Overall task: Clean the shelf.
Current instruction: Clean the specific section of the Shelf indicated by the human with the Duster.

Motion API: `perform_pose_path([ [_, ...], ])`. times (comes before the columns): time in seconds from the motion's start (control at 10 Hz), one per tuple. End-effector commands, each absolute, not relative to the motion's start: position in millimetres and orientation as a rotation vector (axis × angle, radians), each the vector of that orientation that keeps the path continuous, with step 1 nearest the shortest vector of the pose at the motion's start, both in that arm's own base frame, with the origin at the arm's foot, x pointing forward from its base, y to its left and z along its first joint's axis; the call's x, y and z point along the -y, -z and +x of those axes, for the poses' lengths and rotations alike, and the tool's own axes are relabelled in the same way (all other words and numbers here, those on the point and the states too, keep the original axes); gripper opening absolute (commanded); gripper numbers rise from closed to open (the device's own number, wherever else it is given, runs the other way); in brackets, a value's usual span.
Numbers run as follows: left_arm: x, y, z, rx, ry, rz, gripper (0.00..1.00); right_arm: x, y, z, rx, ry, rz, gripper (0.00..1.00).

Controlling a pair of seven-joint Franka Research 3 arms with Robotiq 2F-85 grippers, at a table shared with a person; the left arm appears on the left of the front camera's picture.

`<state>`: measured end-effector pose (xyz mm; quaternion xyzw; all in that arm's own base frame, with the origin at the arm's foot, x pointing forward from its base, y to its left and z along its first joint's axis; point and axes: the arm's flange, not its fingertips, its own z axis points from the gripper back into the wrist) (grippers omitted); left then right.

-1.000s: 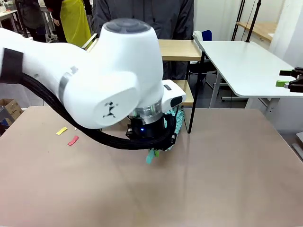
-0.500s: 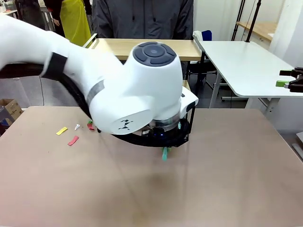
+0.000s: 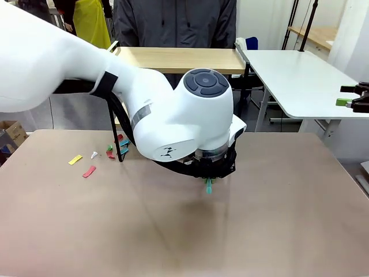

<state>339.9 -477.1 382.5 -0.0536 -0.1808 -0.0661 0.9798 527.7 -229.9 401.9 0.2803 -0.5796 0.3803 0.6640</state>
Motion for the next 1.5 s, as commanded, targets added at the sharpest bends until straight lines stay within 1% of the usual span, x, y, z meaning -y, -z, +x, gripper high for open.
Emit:
perform_pose_path([
  [0.0, 495, -367, 345, 0.375, 0.113, -0.122, 0.13, 228, -404, 528, 1.313, -0.862, 0.632, 1.0],
  [0.2, 494, -357, 353, 0.322, 0.061, -0.131, 0.13, 228, -404, 528, 1.313, -0.862, 0.632, 1.0],
  [0.3, 486, -364, 346, 0.34, 0.134, -0.114, 0.13, 228, -404, 528, 1.313, -0.862, 0.632, 1.0],
  [0.5, 488, -356, 351, 0.327, 0.122, -0.113, 0.13, 228, -404, 528, 1.313, -0.862, 0.632, 1.0],
  [0.7, 463, -359, 360, 0.28, 0.122, -0.016, 0.13, 228, -404, 528, 1.313, -0.862, 0.632, 1.0],
  [1.0, 400, -353, 367, 0.2, 0.112, 0.067, 0.13, 228, -404, 528, 1.313, -0.862, 0.632, 1.0],
  [1.2, 346, -349, 362, 0.175, 0.051, 0.126, 0.13, 228, -404, 528, 1.313, -0.862, 0.632, 1.0],
  [1.4, 284, -352, 357, 0.17, -0.031, 0.242, 0.13, 228, -404, 528, 1.313, -0.862, 0.632, 1.0],
])
